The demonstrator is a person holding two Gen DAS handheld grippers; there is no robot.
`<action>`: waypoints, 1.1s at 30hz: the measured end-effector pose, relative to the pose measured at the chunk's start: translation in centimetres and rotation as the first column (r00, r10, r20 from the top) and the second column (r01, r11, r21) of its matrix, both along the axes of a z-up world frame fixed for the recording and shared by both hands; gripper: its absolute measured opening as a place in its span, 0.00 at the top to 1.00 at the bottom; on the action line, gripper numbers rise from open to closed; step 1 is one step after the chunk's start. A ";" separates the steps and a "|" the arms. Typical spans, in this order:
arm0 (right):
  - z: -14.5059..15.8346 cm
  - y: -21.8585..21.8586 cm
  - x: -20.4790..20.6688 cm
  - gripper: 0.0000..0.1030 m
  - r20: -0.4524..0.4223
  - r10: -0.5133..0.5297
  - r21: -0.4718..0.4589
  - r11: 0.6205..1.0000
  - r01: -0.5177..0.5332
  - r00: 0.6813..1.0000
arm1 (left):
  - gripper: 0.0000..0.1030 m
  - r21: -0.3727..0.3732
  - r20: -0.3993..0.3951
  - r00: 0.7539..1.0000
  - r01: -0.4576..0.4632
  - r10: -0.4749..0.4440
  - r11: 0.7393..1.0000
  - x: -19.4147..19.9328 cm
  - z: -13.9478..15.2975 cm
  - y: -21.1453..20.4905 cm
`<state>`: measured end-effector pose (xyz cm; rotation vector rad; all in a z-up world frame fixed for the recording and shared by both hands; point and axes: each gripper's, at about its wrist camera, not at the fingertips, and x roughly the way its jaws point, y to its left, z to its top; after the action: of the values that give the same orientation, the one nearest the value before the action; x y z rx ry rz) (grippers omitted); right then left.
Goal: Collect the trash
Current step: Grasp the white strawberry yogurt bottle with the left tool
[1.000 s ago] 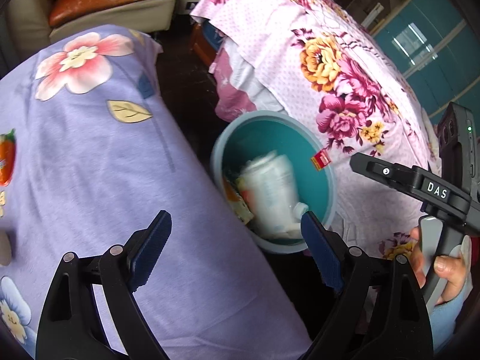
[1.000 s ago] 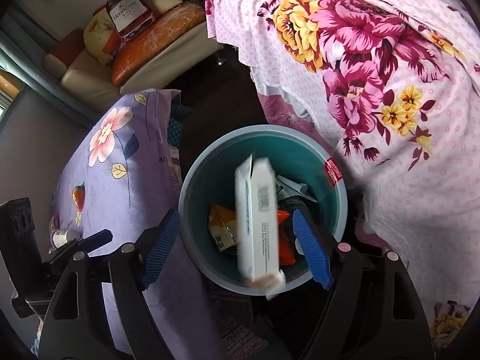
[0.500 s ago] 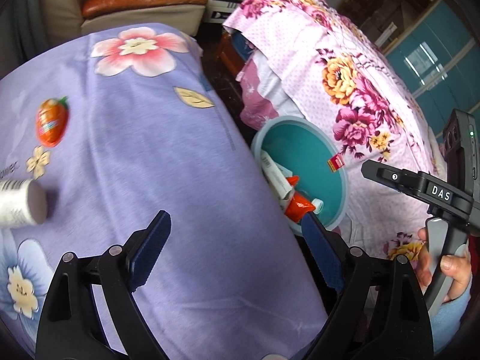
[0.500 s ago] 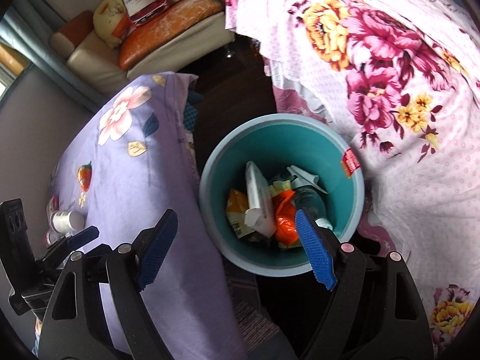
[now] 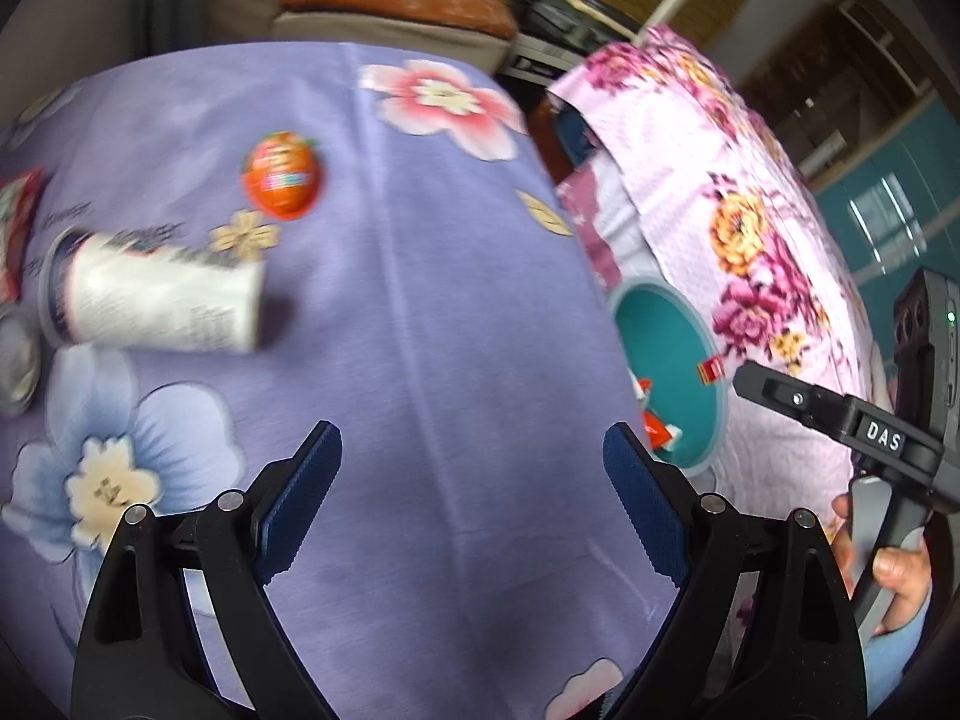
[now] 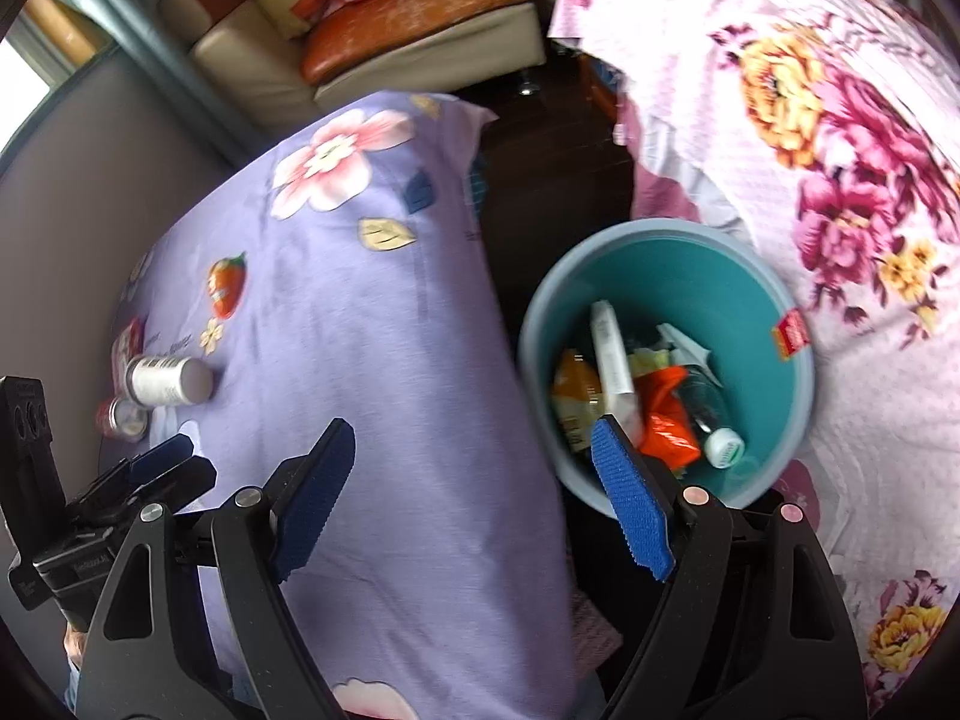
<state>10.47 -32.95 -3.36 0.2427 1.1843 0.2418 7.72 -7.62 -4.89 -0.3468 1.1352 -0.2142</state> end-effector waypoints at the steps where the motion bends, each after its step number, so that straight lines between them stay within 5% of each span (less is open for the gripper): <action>1: 0.0 0.8 0.1 0.25 -0.002 0.016 -0.004 1.000 -0.016 1.000 | 0.13 -0.003 -0.003 1.000 -0.018 0.018 1.000 -0.2 0.0 0.7; 7: 0.1 4.7 0.7 0.25 -0.019 0.081 -0.010 0.997 -0.081 0.997 | 0.13 0.004 -0.023 0.989 -0.146 0.146 0.989 -0.7 -0.6 4.7; 20: -0.3 8.6 2.6 0.25 -0.037 0.131 -0.004 0.991 -0.132 0.991 | 0.13 -0.010 -0.084 0.920 -0.384 0.382 0.923 1.1 -2.0 11.3; 28: -1.1 9.1 4.4 0.25 -0.050 0.140 0.000 0.990 -0.140 0.989 | 0.13 -0.013 -0.092 0.889 -0.451 0.448 0.892 3.5 -2.5 12.7; 33: -2.1 9.6 5.8 0.25 -0.067 0.135 0.007 0.991 -0.134 0.989 | 0.13 0.018 -0.079 0.903 -0.423 0.423 0.906 5.5 -2.8 12.3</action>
<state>16.24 -23.37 -5.43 0.1746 1.2685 0.3559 13.18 4.67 -7.73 -0.5972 1.1109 0.1865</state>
